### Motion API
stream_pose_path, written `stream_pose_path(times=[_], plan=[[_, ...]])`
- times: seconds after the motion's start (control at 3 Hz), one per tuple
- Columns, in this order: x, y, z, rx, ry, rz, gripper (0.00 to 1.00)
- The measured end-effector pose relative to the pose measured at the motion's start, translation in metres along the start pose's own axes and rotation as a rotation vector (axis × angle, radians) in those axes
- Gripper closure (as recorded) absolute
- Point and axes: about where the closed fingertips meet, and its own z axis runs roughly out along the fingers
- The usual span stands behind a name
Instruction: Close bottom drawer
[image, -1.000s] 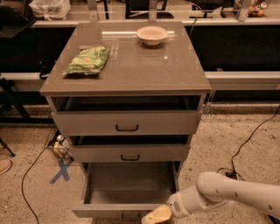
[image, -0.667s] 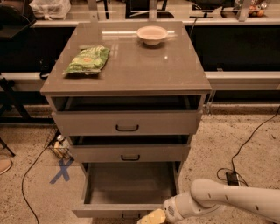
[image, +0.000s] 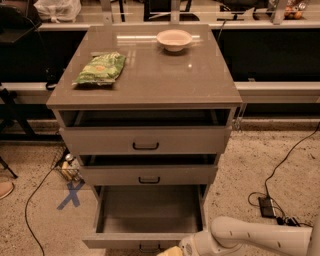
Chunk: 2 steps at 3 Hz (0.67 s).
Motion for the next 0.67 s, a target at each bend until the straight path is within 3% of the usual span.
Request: stream_pose_path(times=[0.33,0.67], plan=[[-0.003,-0.033,0.009,0.012,-0.089,0.024,0.24],[-0.006,-0.094,0.022,0.046,-0.172,0.070,0.55]])
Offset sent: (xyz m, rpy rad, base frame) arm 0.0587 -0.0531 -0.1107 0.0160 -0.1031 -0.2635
